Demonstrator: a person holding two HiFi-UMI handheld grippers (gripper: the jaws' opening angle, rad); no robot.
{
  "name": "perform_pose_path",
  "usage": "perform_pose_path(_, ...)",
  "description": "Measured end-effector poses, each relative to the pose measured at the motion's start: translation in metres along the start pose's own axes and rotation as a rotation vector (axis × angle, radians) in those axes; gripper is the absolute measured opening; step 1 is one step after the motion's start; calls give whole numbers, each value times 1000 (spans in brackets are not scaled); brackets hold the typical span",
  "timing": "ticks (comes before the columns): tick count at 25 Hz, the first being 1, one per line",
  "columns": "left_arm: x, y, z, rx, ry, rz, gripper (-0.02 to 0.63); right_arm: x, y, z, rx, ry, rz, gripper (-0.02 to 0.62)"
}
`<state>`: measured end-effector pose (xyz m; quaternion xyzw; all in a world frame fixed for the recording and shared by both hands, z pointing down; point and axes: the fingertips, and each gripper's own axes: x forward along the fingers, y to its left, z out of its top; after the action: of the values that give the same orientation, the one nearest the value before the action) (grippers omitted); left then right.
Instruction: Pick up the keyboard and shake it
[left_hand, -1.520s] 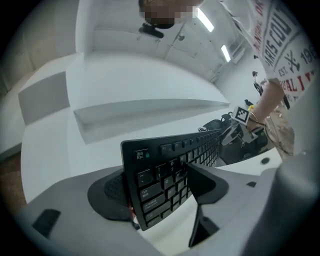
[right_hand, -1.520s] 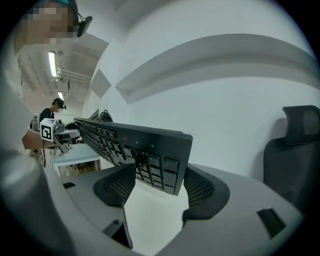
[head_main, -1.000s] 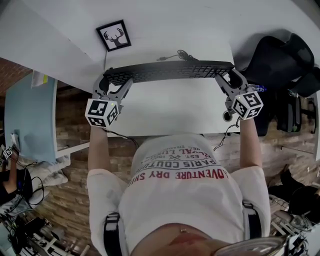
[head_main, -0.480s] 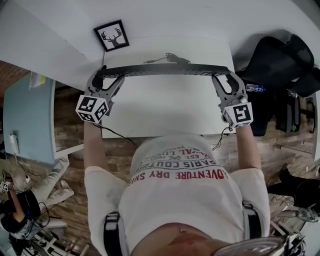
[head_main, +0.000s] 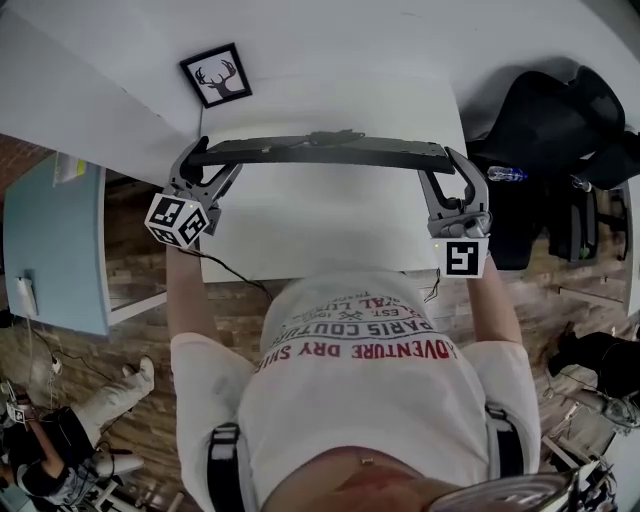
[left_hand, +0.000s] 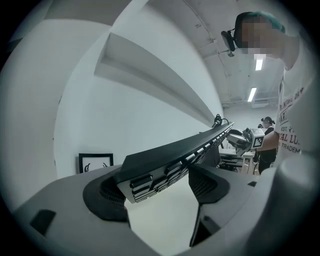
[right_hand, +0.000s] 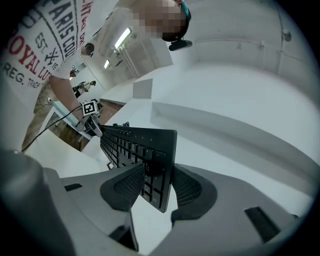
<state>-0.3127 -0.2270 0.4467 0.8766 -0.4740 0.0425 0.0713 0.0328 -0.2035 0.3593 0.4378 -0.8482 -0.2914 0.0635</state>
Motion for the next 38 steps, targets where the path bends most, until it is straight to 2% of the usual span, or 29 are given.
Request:
perform_pose_path(2, 0, 0, -1, 0, 0, 0, 360, -1, 2, -2, -48, 22, 19, 187)
perform_pose_path(3, 0, 0, -1, 2, 0, 1, 360, -1, 1, -3, -36, 32, 18, 187)
perform_pose_path(6, 2, -3, 2, 10, -4, 11, 360, 0, -6, -2, 71, 24, -13, 187)
perform_pose_path(10, 2, -9, 9, 34, -1, 48, 360, 5, -12, -7, 150, 65, 41, 187)
perform_pose_path(13, 0, -14, 9, 48, 21, 73, 360, 5, -12, -30, 249, 169, 108, 187)
perform_pose_path(17, 1, -24, -5, 67, 87, 98, 360, 2, -5, -73, 433, 336, 194, 187)
perform_pose_path(21, 0, -32, -17, 93, 152, 112, 360, -8, 11, -102, 535, 438, 232, 187)
perform_pose_path(31, -6, -45, -37, 94, 217, 131, 360, -25, 29, -128, 581, 551, 250, 189)
perform_pose_path(38, -17, -51, -48, 88, 246, 140, 360, -35, 43, -132, 606, 574, 259, 189)
